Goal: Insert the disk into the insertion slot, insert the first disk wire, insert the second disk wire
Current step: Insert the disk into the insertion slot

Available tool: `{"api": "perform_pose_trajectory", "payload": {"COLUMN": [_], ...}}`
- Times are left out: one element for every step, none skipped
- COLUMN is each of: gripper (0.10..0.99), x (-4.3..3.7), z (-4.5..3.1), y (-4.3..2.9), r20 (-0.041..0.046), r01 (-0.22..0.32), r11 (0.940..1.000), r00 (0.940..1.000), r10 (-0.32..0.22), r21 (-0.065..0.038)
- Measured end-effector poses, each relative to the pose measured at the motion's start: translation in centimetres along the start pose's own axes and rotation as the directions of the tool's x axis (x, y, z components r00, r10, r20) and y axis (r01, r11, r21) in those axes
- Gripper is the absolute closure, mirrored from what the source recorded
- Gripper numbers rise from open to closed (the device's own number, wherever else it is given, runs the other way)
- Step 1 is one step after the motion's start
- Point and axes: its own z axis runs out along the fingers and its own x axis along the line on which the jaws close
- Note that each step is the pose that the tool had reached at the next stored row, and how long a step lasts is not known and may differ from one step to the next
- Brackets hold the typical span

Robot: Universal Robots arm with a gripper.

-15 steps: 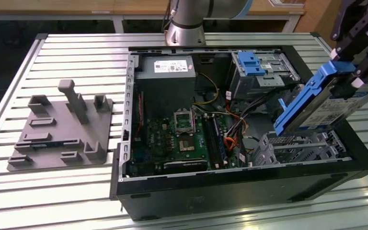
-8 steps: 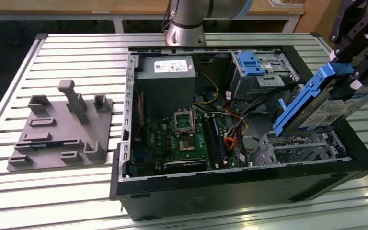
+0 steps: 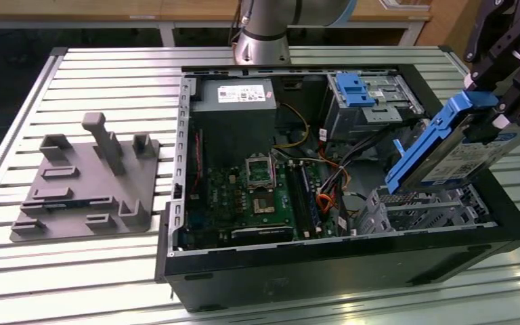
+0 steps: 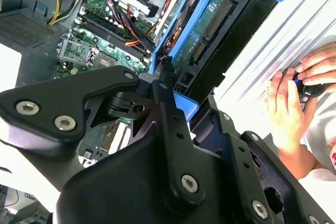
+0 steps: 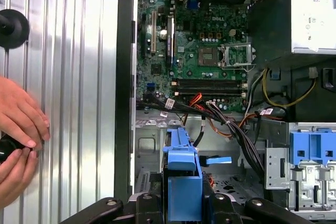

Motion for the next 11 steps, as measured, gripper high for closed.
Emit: {"api": "perform_pose_trajectory", "payload": {"gripper": [0.722,0.722,0.722,0.722,0.722,0.722,0.722,0.722,0.722,0.722,0.722], "x": [0.0,0.01,0.01,0.01,0.01,0.01,0.02,0.02,0.02,0.02,0.02], "z": [0.05,0.09,0.13,0.17,0.21,0.24,0.26,0.27,0.3,0.33,0.35], "y": [0.0,0.0,-0.01,-0.01,-0.01,-0.01,-0.01,-0.01,-0.01,-0.01,-0.01], "r20": [0.0001,0.0,0.0001,0.0,0.0001,0.0,-0.0001,0.0,0.0,0.0001,0.0001], "r01": [0.0,0.0,0.0,0.0,0.0,0.0,0.0,0.0,0.0,0.0,0.0], "r11": [1.0,1.0,1.0,1.0,1.0,1.0,1.0,1.0,1.0,1.0,1.0], "r00": [1.0,1.0,1.0,1.0,1.0,1.0,1.0,1.0,1.0,1.0,1.0], "r10": [0.0,0.0,0.0,0.0,0.0,0.0,0.0,0.0,0.0,0.0,0.0], "r21": [0.0,0.0,0.0,0.0,0.0,0.0,0.0,0.0,0.0,0.0,0.0]}}
